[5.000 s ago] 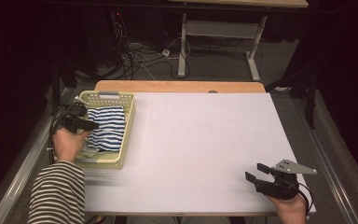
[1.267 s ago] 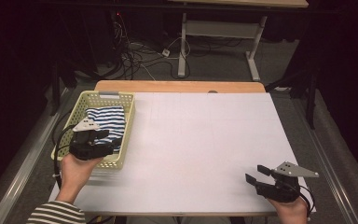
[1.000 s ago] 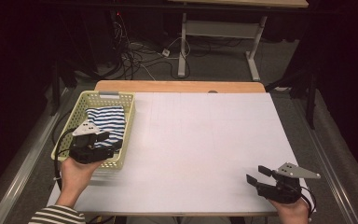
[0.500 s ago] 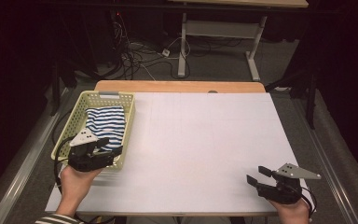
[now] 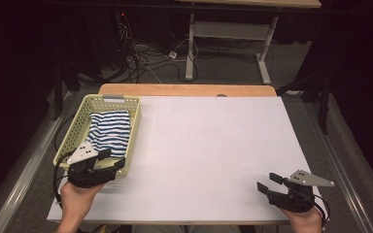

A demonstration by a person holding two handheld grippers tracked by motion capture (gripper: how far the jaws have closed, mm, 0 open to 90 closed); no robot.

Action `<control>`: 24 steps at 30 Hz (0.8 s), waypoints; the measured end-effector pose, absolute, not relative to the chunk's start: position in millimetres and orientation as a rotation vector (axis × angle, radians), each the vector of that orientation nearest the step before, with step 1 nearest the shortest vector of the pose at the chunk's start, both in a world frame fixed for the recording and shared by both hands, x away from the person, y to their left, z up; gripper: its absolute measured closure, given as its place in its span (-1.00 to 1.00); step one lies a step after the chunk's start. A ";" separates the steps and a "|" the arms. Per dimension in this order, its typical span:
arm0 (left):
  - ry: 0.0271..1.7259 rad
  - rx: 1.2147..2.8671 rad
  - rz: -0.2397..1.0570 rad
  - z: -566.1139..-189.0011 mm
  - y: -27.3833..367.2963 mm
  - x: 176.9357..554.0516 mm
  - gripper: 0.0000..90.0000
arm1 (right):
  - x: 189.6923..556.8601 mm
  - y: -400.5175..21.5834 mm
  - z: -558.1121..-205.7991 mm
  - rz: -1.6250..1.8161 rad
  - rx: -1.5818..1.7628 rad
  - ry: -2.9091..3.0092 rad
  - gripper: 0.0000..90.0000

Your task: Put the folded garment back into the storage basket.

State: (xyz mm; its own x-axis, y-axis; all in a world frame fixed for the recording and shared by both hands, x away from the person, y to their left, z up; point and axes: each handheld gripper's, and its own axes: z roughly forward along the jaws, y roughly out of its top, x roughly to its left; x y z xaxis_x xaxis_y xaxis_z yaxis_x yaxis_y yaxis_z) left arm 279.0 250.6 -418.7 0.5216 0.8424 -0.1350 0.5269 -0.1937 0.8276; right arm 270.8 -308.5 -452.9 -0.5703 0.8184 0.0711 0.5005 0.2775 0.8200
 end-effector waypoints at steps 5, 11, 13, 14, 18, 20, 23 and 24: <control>1.133 1.853 0.446 -422.9 252.4 273.2 -0.27 | 270.8 -308.5 -453.0 1.198 1.195 2.189 -0.16; 1.132 1.840 0.450 -426.6 253.8 266.3 -0.27 | 270.2 -309.2 -452.9 1.198 1.196 2.187 -0.16; 1.133 1.837 0.450 -427.7 254.2 264.2 -0.27 | 270.1 -309.3 -452.9 1.197 1.196 2.187 -0.16; 1.132 1.839 0.450 -428.3 254.3 263.4 -0.27 | 269.9 -309.2 -452.9 1.198 1.198 2.185 -0.16; 1.132 1.831 0.449 -431.0 254.3 260.4 -0.27 | 269.7 -309.3 -452.9 1.198 1.197 2.186 -0.16; 1.132 1.828 0.450 -432.5 254.8 258.7 -0.27 | 269.6 -309.6 -452.9 1.198 1.195 2.185 -0.16; 1.131 1.822 0.454 -433.8 255.4 255.8 -0.27 | 269.4 -310.2 -452.9 1.199 1.201 2.183 -0.16; 1.130 1.818 0.456 -434.2 255.3 254.7 -0.27 | 269.2 -310.2 -452.9 1.199 1.204 2.183 -0.16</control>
State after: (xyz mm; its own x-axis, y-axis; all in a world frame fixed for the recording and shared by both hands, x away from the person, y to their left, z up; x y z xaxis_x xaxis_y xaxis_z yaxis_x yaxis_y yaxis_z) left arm 254.7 255.3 -434.2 0.5102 0.8472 -0.1480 0.5078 -0.1579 0.8469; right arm 269.2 -310.2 -452.9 -0.5649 0.8218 0.0747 0.5042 0.2720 0.8196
